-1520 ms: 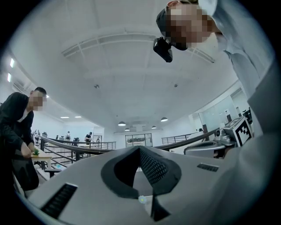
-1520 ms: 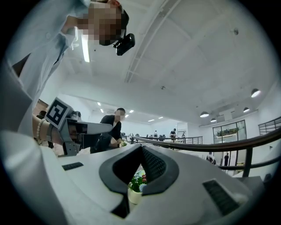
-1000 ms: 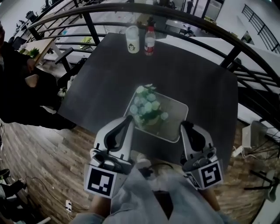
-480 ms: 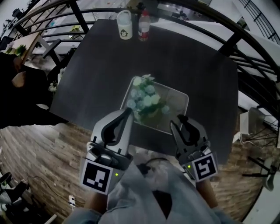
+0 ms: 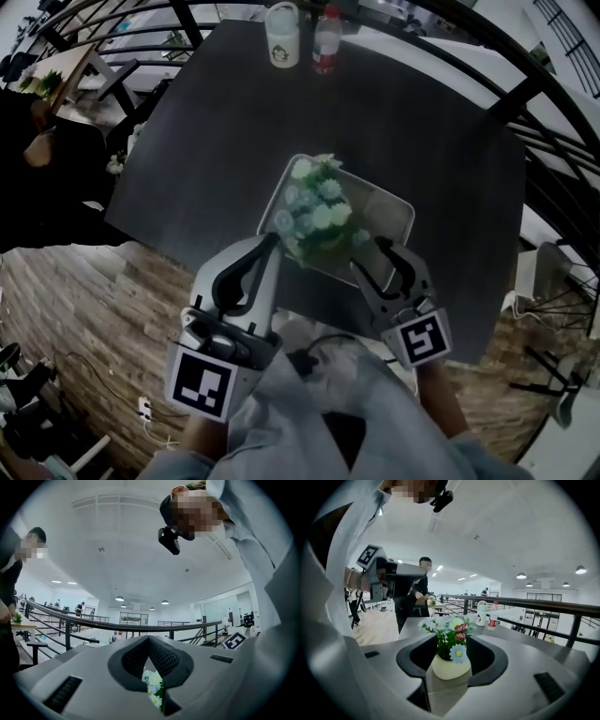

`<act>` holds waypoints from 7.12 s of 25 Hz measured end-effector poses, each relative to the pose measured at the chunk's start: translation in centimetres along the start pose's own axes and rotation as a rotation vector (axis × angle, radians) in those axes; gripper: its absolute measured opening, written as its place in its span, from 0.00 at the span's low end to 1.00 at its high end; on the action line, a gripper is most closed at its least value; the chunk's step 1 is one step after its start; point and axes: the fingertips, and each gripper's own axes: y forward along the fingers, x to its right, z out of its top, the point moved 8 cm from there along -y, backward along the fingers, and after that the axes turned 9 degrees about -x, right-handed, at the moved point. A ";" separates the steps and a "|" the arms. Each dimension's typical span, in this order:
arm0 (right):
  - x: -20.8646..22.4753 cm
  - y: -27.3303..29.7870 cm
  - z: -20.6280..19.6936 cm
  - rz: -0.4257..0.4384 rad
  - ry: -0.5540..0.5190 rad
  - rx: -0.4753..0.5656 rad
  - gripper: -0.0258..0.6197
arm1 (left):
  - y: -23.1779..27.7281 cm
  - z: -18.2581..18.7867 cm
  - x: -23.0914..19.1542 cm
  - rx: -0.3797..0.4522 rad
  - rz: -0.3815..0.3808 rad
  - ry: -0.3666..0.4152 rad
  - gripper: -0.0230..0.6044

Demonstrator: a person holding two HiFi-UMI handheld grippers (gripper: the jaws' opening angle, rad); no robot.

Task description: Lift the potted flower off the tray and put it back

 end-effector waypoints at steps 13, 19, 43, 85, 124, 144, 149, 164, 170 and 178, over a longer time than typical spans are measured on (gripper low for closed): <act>1.7 5.3 -4.2 0.109 -0.036 -0.082 0.38 | 0.4 -1.3 0.0 -0.022 0.095 -0.029 0.04; 2.0 7.5 -3.8 0.161 -0.062 -0.060 0.38 | 0.8 -1.5 0.1 -0.037 0.135 -0.022 0.04; 2.3 11.7 -3.2 0.227 -0.086 0.025 0.15 | 0.6 -3.0 0.0 -0.088 0.243 -0.041 0.04; 3.2 1.9 2.7 -0.037 0.090 0.183 0.10 | 1.7 0.7 1.8 0.010 0.038 0.035 0.04; 3.1 -5.9 7.2 -0.204 0.020 0.318 0.09 | 2.7 3.6 3.2 0.110 -0.076 0.051 0.04; 3.4 -6.6 7.7 -0.233 0.036 0.338 0.09 | 2.7 3.8 3.3 0.108 -0.078 0.062 0.04; 3.5 -6.7 7.7 -0.234 0.039 0.341 0.09 | 2.7 3.8 3.4 0.117 -0.076 0.058 0.04; 3.8 -6.0 7.1 -0.190 0.041 0.324 0.09 | 2.4 3.7 3.5 0.104 -0.039 0.049 0.04; 4.0 -5.1 6.5 -0.151 0.037 0.310 0.09 | 2.0 3.5 3.6 0.089 0.002 0.040 0.04; 3.6 -2.4 6.1 -0.068 0.023 0.287 0.09 | 1.0 2.5 2.7 0.056 0.065 0.021 0.04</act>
